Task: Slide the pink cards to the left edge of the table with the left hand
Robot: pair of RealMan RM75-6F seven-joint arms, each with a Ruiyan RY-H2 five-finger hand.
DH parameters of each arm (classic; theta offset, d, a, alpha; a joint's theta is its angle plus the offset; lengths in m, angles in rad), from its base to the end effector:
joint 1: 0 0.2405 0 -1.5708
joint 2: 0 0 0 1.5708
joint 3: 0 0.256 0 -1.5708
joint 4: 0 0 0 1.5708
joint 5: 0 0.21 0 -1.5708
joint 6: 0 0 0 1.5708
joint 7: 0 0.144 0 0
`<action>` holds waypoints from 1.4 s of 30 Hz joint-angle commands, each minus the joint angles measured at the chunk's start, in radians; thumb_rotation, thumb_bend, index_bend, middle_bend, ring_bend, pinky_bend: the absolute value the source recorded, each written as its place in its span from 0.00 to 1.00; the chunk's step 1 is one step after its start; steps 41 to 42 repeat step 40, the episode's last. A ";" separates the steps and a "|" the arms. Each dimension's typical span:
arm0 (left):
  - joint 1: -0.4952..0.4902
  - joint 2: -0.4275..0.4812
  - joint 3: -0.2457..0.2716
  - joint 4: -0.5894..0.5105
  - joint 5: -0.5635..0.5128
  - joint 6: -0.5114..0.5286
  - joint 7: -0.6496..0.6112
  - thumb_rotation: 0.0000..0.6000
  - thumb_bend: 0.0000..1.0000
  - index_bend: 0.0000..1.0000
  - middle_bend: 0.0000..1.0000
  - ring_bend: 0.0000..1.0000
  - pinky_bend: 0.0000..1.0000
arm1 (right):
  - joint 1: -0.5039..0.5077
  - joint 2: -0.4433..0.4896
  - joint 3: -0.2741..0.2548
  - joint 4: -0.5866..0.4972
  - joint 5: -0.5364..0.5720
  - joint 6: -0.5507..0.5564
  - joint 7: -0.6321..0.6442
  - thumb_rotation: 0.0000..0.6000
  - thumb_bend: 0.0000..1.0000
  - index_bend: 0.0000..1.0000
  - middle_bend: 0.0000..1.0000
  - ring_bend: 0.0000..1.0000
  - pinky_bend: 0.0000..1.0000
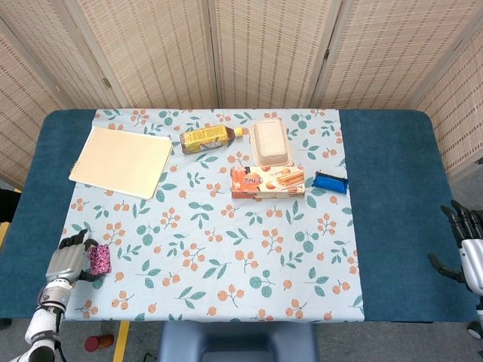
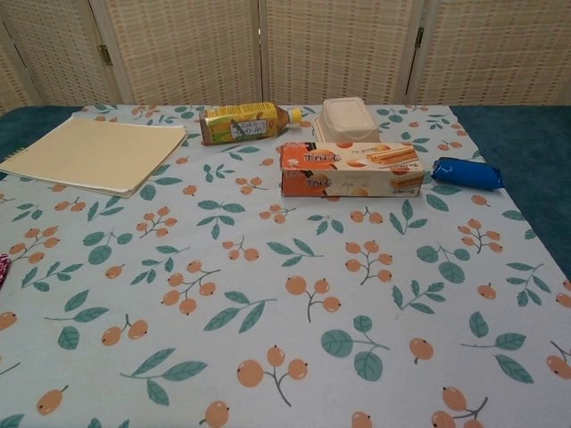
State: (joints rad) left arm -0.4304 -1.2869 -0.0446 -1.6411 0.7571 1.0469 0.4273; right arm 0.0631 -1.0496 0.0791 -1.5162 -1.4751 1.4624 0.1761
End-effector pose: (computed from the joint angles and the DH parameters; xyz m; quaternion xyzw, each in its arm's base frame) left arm -0.3161 0.2534 0.0597 -0.6107 -0.5401 -0.1699 0.5535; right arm -0.3396 -0.1816 0.1966 0.5714 -0.3987 0.3886 0.6029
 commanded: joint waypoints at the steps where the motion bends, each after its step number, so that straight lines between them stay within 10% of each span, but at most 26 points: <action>1: 0.001 0.002 0.003 -0.004 0.001 0.000 -0.001 1.00 0.24 0.26 0.00 0.00 0.00 | 0.000 0.000 0.000 0.001 0.000 0.000 0.001 1.00 0.29 0.04 0.04 0.00 0.00; 16: 0.006 0.015 0.005 -0.030 0.015 0.014 -0.018 1.00 0.24 0.18 0.00 0.00 0.00 | 0.000 0.001 0.000 0.002 -0.001 0.001 0.003 1.00 0.29 0.04 0.04 0.00 0.00; 29: 0.103 0.039 -0.046 -0.048 0.391 0.311 -0.218 1.00 0.25 0.26 0.00 0.00 0.00 | 0.001 0.025 -0.014 0.004 -0.027 -0.006 0.094 1.00 0.29 0.04 0.05 0.00 0.00; 42: 0.194 0.087 0.010 -0.103 0.571 0.447 -0.231 1.00 0.25 0.27 0.01 0.00 0.00 | -0.022 -0.006 -0.036 0.023 -0.070 0.041 0.152 1.00 0.29 0.06 0.08 0.00 0.00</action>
